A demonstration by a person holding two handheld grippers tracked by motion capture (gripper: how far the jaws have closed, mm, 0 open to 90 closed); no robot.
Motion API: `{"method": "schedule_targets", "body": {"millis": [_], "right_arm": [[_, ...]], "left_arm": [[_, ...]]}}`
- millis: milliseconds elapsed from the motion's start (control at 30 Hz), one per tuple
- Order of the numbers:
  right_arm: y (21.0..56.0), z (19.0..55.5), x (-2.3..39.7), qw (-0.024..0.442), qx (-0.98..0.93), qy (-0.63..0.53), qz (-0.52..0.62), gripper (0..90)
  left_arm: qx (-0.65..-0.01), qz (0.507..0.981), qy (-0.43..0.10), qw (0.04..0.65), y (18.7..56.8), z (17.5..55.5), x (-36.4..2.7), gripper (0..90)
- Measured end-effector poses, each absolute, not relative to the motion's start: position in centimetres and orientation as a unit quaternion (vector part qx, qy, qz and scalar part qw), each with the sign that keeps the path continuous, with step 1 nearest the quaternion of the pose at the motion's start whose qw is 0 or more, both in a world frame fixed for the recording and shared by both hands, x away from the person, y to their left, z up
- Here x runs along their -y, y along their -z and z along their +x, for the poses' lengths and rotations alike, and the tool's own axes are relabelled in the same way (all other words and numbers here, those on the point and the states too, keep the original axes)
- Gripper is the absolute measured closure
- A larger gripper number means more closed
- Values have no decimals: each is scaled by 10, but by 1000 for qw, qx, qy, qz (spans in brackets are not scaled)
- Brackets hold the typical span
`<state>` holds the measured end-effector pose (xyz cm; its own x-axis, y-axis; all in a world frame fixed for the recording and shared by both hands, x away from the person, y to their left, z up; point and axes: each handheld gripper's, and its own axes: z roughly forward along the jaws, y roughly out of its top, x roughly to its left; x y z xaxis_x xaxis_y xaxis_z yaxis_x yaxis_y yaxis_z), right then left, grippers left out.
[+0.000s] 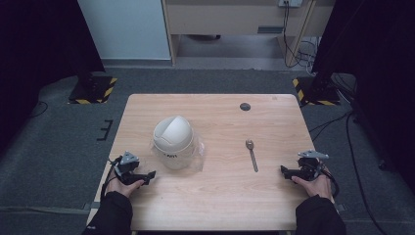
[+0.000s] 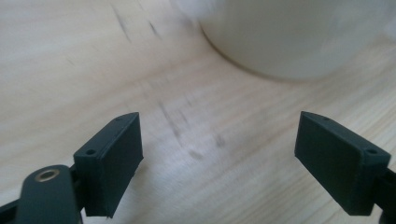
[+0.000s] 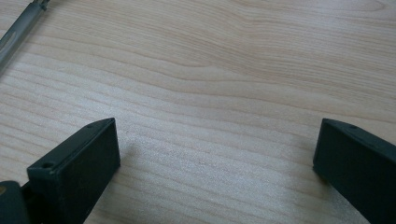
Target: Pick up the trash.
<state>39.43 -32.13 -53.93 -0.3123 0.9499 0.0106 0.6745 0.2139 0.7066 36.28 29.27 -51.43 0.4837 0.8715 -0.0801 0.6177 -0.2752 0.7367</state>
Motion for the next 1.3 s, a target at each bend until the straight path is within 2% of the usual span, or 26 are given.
{"method": "schedule_targets", "body": {"millis": [233,767,900,1300], "right_arm": [[539,394,321,220,-749,-311,543,8],[539,395,321,219,-752,-313,537,7],[539,394,320,218,-753,-313,535,8],[539,394,318,218,-755,-314,533,7]], "left_arm": [[-465,733,-222,444,490,358,-306,135],[-399,698,-289,520,442,351,-313,128],[-388,696,-293,529,433,351,-314,128],[-329,728,-253,545,417,358,-300,116]]}}
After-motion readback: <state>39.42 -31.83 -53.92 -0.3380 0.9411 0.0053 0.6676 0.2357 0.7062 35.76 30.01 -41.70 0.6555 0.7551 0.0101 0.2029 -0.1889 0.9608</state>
